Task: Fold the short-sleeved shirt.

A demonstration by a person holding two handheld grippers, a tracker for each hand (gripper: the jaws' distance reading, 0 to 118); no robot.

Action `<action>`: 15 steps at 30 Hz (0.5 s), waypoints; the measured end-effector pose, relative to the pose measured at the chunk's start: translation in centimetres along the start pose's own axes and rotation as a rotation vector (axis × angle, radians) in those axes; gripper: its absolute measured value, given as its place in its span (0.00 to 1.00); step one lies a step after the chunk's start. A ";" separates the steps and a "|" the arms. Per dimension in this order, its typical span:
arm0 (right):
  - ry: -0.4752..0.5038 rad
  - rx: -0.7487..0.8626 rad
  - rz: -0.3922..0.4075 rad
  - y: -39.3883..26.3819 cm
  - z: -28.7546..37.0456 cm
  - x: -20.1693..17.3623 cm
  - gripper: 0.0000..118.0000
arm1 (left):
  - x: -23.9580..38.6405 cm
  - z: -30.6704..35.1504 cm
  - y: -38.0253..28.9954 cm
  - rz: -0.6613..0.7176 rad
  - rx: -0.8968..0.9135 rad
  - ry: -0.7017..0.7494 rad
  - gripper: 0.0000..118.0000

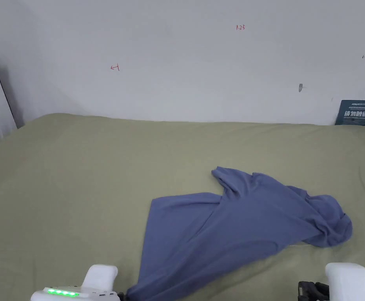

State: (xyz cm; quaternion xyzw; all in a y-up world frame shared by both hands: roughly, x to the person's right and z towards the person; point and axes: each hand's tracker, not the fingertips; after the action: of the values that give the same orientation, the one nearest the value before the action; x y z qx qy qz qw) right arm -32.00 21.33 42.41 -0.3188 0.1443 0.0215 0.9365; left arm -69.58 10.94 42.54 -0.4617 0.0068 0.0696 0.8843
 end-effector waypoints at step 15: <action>0.035 -0.048 0.011 7.0 -10.8 3.6 0.02 | 1.4 -0.1 -0.7 0.004 0.039 -0.013 0.02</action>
State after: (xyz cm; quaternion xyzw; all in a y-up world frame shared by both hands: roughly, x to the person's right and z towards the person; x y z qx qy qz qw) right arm -32.24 20.18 29.07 -0.3406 0.1619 0.0244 0.9258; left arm -68.15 10.67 42.96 -0.4438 0.0031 0.0741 0.8930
